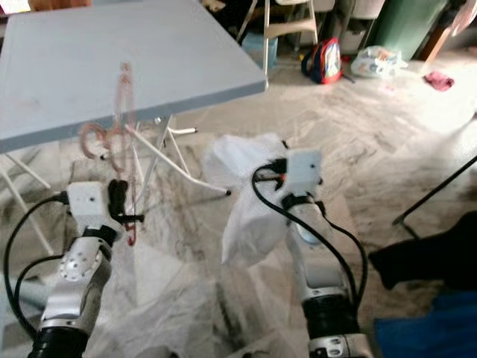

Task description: Hang hanger

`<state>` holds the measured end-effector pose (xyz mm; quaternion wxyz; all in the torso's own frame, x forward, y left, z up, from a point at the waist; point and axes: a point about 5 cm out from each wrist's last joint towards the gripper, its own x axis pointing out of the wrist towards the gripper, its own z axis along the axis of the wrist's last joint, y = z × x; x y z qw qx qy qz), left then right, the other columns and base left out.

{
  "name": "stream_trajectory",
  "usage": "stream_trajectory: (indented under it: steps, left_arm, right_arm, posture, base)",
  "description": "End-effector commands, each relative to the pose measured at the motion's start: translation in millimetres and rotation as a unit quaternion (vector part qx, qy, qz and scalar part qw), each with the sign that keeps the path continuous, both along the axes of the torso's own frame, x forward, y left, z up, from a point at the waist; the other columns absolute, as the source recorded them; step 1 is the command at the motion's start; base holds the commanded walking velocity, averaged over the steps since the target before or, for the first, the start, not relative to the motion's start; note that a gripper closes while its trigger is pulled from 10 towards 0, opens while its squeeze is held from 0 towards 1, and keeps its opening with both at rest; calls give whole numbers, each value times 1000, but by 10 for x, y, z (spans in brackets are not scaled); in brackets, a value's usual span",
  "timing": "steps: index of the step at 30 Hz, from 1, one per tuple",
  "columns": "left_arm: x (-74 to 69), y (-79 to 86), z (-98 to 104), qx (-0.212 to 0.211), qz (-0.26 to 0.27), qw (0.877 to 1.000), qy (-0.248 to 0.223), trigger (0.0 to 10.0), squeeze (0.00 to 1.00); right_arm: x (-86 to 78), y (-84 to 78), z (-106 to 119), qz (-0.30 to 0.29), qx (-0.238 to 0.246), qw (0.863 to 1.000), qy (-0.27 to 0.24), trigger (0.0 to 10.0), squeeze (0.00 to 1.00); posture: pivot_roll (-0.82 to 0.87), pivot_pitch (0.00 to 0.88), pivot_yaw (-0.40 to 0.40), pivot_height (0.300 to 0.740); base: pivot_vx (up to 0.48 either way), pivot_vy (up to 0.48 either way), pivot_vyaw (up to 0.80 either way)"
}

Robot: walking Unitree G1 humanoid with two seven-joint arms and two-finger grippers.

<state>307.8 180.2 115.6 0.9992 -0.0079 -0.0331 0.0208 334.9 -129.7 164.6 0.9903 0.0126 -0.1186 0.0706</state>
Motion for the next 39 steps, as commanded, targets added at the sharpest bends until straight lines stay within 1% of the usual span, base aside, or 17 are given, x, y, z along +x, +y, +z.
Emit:
stream_trajectory:
  steps: [1, 9, 15, 20, 30, 33, 37, 39]
  left_arm:
    - [0, 87, 60, 5, 12, 1000, -10, 10000, 0]
    - [-15, 81, 48, -3, 19, 1000, -10, 10000, 0]
    - [-28, 94, 44, -5, 26, 1000, -10, 10000, 0]
    - [-38, 104, 51, -8, 31, 999, -12, 10000, 0]
    - [-33, 89, 66, 0, 34, 999, -10, 10000, 0]
    - [-29, 76, 59, 0, 30, 1000, -8, 10000, 0]
    - [-20, 66, 57, 1, 24, 1000, -5, 10000, 0]
    - [-5, 56, 55, 2, 24, 1000, -1, 10000, 0]
  right_arm:
    - [8, 107, 105, 17, 8, 1000, -23, 10000, 0]
    - [34, 148, 111, 31, -2, 999, -21, 10000, 0]
    - [51, 166, 127, 37, 4, 999, -22, 10000, 0]
    - [61, 175, 142, 42, 8, 999, -24, 10000, 0]
    - [76, 146, 157, 36, 4, 999, -29, 10000, 0]
    - [77, 141, 152, 32, 12, 999, -29, 10000, 0]
    - [79, 152, 148, 28, 15, 999, -28, 10000, 0]
    - [81, 158, 147, 25, 26, 999, -27, 10000, 0]
  posture:
    - [207, 152, -41, 740]
    - [219, 146, -61, 740]
    - [226, 147, -72, 740]
    - [229, 149, -74, 740]
    - [228, 156, -58, 740]
    - [228, 155, -53, 740]
    - [228, 154, -45, 740]
    - [228, 154, -43, 740]
  base:
    - [386, 259, 0]
    - [345, 332, 52]
    - [336, 343, 414]
    - [334, 345, 0]
    - [332, 346, 42]
    - [333, 346, 410]
    - [329, 350, 0]
    - [313, 321, 0]
